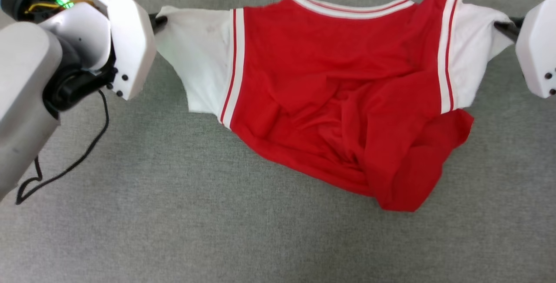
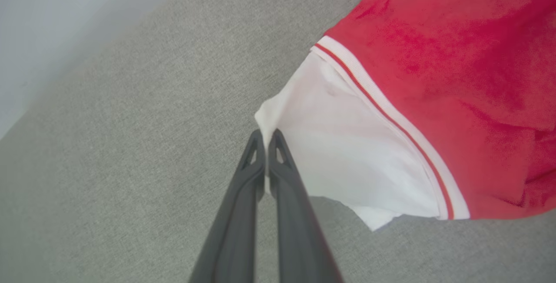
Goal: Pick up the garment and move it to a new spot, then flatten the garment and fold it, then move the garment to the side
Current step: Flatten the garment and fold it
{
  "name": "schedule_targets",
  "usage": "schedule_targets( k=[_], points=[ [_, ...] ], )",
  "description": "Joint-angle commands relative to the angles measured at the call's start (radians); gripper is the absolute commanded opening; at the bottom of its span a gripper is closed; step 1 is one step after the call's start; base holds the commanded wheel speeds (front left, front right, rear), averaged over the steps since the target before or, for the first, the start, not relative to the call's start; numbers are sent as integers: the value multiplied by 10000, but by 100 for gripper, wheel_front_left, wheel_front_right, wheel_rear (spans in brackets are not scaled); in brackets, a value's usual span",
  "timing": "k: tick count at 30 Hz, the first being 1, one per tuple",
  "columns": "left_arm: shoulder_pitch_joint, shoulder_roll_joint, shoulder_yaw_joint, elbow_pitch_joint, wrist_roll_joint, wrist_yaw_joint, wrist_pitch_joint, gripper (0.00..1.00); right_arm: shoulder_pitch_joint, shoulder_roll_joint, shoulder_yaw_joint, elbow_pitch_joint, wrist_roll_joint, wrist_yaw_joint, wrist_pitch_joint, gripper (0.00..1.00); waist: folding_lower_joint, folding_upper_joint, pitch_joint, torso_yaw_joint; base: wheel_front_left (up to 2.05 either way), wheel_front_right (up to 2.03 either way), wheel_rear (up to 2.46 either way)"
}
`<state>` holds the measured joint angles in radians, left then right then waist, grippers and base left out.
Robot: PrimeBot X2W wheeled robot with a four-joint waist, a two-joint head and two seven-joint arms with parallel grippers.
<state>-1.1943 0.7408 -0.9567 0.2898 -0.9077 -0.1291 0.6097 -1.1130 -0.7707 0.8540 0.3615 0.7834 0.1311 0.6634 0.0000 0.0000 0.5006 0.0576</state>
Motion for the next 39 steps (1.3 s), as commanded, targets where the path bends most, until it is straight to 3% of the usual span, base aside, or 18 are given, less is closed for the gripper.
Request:
schedule_targets(
  k=[1, 8, 17, 24, 32, 39],
  points=[
    [-27, 133, 69, -23, 70, 4, -301, 0, -167, -142, 39, -132, 96, -7, -522, 0, 0, 0, -628, -176, 0, 0, 0],
    [-233, 375, 427, -570, 80, 37, -1347, 0, -277, -987, 132, -946, 75, -9, -2233, 0, 0, 0, -1635, -366, 0, 0, 0],
    [-917, 356, 970, -1204, 555, 439, -2217, 0, -694, -1370, -660, -1678, -224, -10, -2855, 0, 0, 0, -2257, -613, 0, 0, 0],
    [-2087, -301, 1281, -528, 1059, 661, -2812, 0, -1647, -670, -1537, -1228, -1391, -10, -2740, 0, 0, 0, -1784, -758, 0, 0, 0],
    [-4290, -1294, 1493, 1174, 1770, 514, -3387, 0, -4128, 461, -1865, 335, -3298, -12, -2801, 0, 0, 0, -585, -883, 0, 0, 0],
    [-6469, -1673, 1762, 2368, 2260, 336, -3981, 0, -6488, 1251, -1895, 1484, -4515, -12, -3518, 0, 0, 0, 84, -1039, 0, 0, 0]
  ],
)
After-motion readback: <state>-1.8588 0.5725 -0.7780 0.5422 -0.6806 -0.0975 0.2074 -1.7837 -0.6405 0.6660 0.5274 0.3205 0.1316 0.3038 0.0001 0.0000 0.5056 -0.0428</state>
